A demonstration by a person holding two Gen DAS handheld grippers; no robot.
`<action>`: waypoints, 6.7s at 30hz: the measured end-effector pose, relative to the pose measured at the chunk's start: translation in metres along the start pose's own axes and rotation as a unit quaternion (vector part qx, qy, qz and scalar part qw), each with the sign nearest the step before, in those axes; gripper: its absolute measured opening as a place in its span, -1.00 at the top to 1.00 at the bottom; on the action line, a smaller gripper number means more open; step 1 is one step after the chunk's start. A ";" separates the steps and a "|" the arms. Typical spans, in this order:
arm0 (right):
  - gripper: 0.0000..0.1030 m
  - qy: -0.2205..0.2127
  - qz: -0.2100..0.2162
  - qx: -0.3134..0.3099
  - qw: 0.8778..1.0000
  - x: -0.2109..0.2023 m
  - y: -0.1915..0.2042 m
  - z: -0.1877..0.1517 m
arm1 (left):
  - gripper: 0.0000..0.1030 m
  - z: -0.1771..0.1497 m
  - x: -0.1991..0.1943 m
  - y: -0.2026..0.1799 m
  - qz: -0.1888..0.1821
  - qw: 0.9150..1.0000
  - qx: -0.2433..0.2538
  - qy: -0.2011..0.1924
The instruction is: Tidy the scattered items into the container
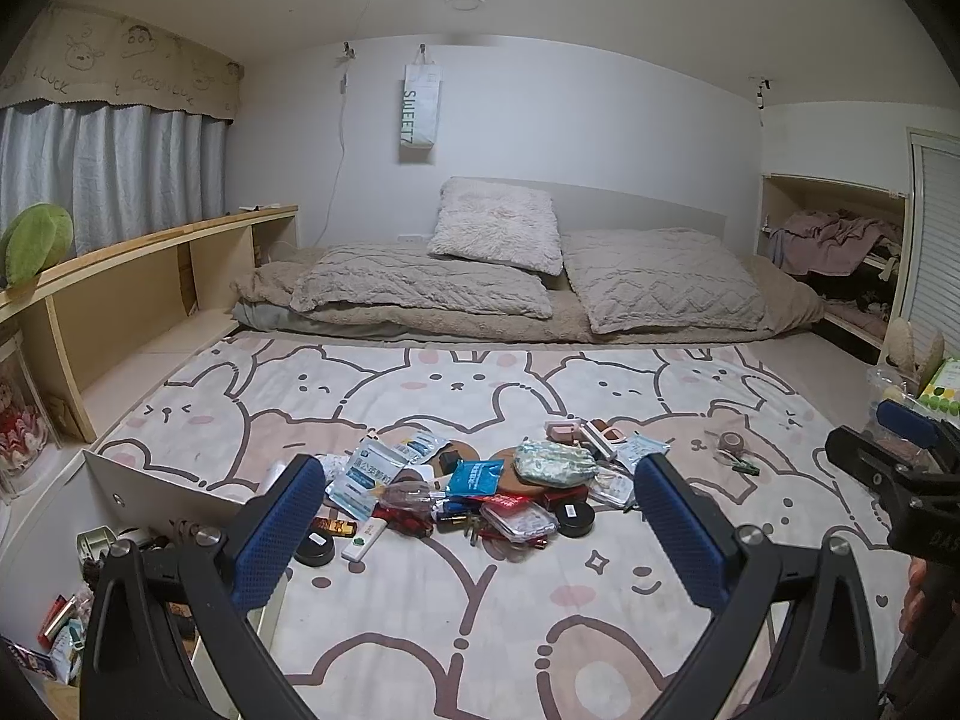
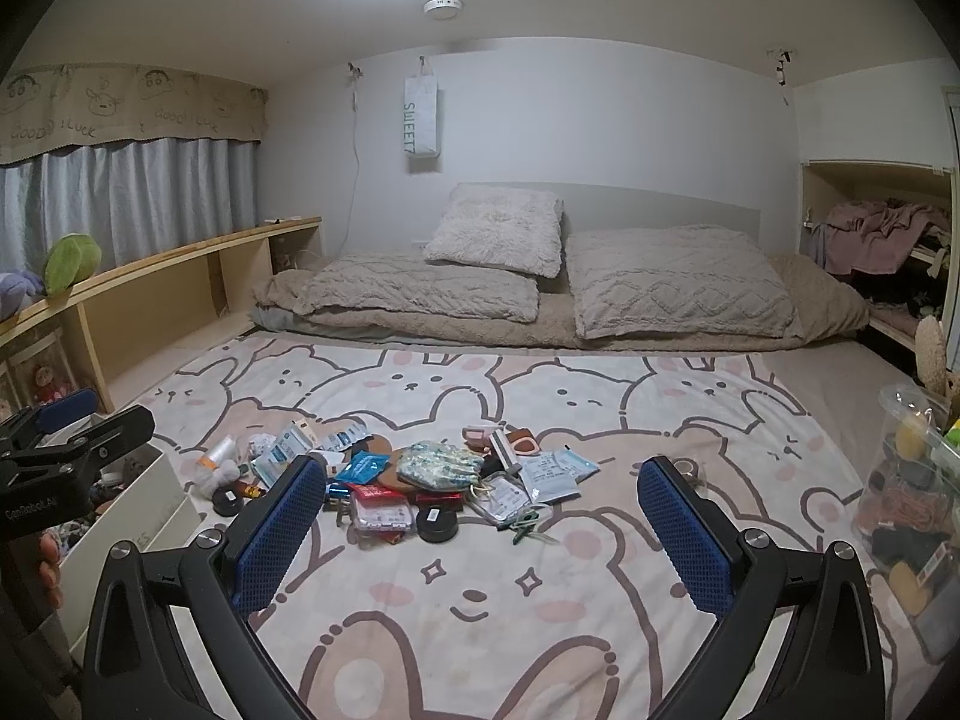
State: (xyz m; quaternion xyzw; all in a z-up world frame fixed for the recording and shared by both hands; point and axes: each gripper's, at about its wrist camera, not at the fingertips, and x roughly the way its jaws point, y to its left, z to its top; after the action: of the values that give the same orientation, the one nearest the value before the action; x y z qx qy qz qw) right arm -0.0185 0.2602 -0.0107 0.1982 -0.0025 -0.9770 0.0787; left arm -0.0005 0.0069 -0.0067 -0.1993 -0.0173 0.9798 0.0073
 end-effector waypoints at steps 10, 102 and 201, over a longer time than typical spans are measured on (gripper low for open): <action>-1.00 0.002 0.000 0.000 1.000 0.000 0.001 0.001 | -1.00 -0.006 0.004 -0.008 -0.003 1.000 0.002 0.002; -1.00 0.179 -0.024 0.025 0.983 0.156 -0.050 -0.122 | -1.00 -0.134 0.188 -0.001 0.104 0.967 -0.043 0.230; 0.63 0.227 0.004 -0.032 0.973 0.293 -0.049 -0.120 | 0.48 -0.138 0.280 0.076 0.102 0.961 -0.150 0.211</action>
State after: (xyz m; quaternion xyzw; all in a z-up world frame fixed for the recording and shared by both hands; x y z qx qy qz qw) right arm -0.2461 0.2668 -0.2366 0.4123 0.0456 -0.9057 0.0876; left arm -0.2048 -0.0586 -0.2455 -0.4009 -0.1416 0.8972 -0.1192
